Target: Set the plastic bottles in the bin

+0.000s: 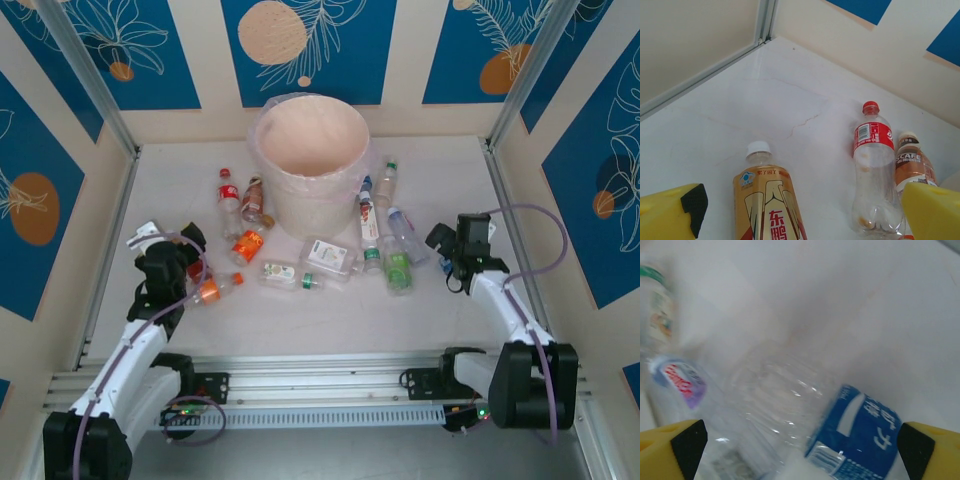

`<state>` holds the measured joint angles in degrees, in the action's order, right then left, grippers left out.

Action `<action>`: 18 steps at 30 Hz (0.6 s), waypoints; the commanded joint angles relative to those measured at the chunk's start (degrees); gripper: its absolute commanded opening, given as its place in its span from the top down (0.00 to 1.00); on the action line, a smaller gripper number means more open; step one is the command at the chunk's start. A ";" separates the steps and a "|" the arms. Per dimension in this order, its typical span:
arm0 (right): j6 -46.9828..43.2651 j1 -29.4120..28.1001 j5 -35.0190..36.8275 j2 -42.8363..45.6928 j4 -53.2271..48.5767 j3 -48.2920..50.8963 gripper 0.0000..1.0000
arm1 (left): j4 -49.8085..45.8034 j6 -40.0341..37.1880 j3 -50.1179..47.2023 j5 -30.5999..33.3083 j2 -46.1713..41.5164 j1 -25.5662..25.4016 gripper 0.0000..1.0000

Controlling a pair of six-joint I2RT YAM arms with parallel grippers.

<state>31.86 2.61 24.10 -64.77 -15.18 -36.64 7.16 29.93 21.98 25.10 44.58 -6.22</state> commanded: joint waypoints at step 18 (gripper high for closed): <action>-18.16 1.27 -1.39 -32.78 -17.53 -27.32 0.01 | 2.98 0.95 -2.03 1.94 1.63 2.14 0.00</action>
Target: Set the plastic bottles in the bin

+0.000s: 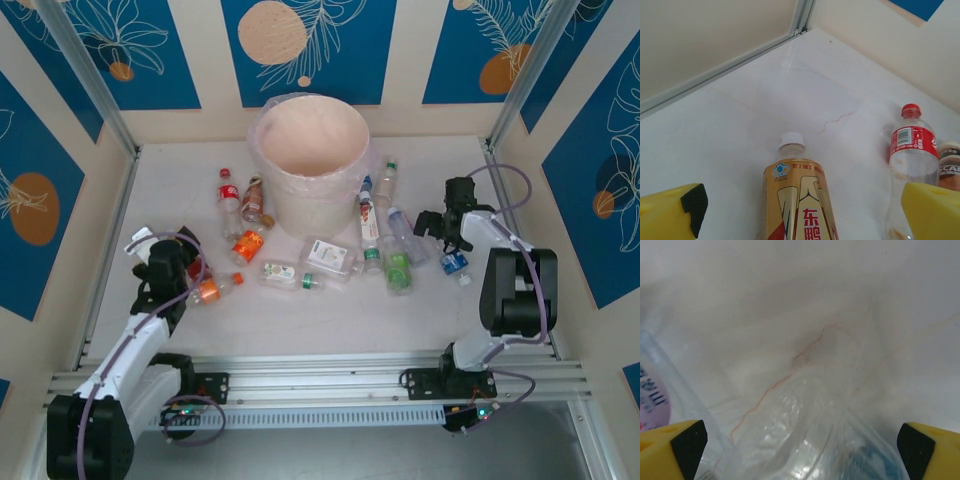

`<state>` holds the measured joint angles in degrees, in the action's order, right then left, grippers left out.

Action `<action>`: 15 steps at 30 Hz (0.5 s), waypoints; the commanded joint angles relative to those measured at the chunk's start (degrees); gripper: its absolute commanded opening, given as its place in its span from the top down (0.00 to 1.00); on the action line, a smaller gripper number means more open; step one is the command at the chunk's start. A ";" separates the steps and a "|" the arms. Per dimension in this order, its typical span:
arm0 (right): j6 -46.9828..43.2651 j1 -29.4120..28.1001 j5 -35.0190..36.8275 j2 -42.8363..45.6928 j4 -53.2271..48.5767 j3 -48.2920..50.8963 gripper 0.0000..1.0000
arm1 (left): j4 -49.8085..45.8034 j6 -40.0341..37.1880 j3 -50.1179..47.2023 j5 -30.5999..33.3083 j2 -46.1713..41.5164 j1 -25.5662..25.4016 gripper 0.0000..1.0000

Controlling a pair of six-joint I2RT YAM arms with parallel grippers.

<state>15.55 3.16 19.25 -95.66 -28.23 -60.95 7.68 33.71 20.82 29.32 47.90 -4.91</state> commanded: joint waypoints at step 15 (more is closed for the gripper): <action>-1.05 2.94 1.21 -6.71 -7.29 -7.90 0.01 | -0.87 -4.54 1.41 -6.69 -1.94 0.95 0.00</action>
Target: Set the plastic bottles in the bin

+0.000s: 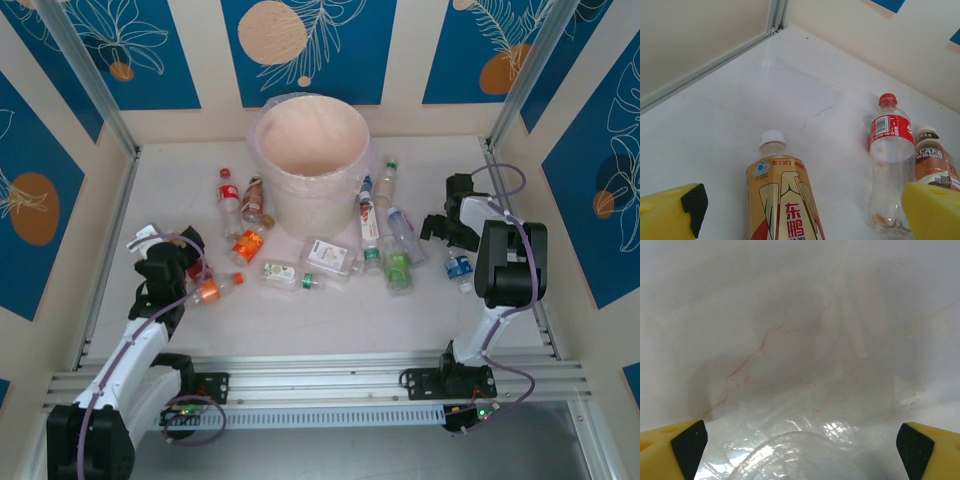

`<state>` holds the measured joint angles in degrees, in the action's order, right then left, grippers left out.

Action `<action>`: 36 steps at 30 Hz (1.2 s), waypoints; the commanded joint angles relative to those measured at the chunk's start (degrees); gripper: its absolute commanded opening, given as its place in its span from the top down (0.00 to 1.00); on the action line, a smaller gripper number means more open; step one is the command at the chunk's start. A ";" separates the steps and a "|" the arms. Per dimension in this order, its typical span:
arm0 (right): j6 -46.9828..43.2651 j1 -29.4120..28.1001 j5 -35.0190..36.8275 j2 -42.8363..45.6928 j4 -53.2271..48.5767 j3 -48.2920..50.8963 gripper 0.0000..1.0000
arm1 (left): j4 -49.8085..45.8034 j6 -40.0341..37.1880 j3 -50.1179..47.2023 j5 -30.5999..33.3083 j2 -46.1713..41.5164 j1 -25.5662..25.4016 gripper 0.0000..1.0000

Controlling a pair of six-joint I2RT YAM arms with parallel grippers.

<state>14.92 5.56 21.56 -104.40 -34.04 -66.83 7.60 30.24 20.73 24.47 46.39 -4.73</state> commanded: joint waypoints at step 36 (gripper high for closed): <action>-0.86 -0.03 10.06 5.50 0.37 4.06 0.45 | -2.40 0.26 3.88 -8.67 2.92 0.79 0.00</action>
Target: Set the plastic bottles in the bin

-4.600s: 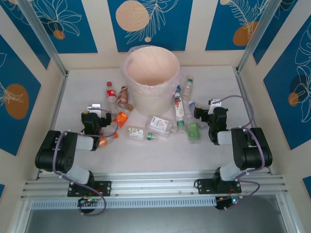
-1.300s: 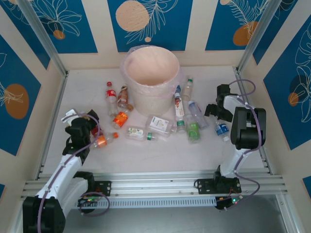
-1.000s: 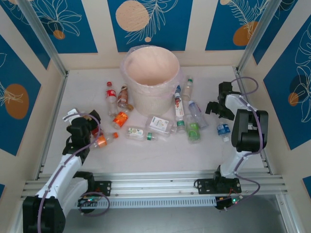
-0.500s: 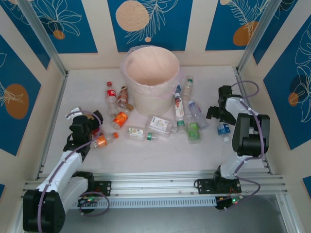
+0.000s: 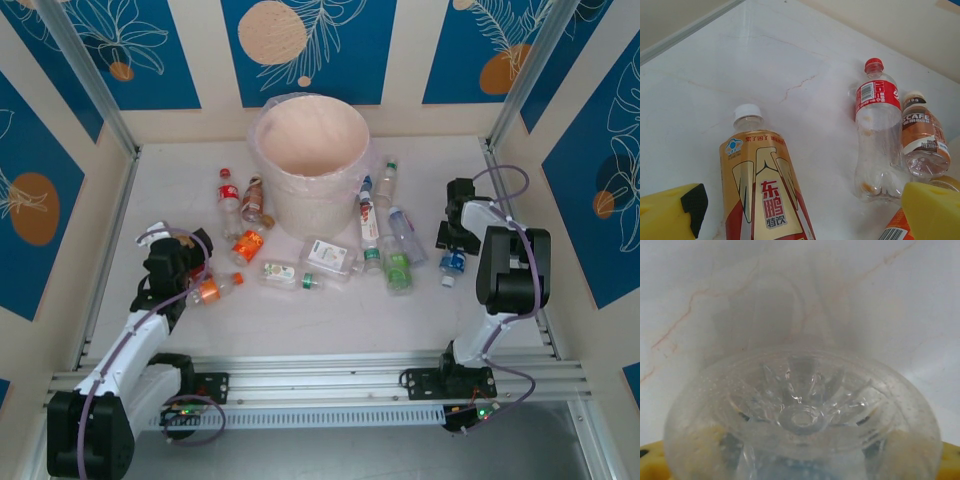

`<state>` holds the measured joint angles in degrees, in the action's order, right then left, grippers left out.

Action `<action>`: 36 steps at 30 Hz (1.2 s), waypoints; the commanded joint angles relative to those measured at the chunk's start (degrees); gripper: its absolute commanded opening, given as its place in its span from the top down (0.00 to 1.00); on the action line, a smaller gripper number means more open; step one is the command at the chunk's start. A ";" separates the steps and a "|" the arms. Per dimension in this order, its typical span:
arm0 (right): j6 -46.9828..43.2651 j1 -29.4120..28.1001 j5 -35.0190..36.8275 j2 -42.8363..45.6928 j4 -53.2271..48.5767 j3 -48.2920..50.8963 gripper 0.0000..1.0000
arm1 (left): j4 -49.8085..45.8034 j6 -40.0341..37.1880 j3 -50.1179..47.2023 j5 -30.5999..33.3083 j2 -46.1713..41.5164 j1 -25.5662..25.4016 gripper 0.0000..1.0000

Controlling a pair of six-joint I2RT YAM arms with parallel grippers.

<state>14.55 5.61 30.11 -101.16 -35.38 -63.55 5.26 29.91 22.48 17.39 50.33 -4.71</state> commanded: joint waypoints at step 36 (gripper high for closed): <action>22.53 -8.92 -47.27 39.59 27.69 5.51 1.00 | -6.90 5.95 7.57 -12.15 0.52 0.84 0.00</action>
<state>29.54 -1.89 -10.13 -62.02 -13.15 -54.92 0.73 33.91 27.16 8.45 52.05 -4.62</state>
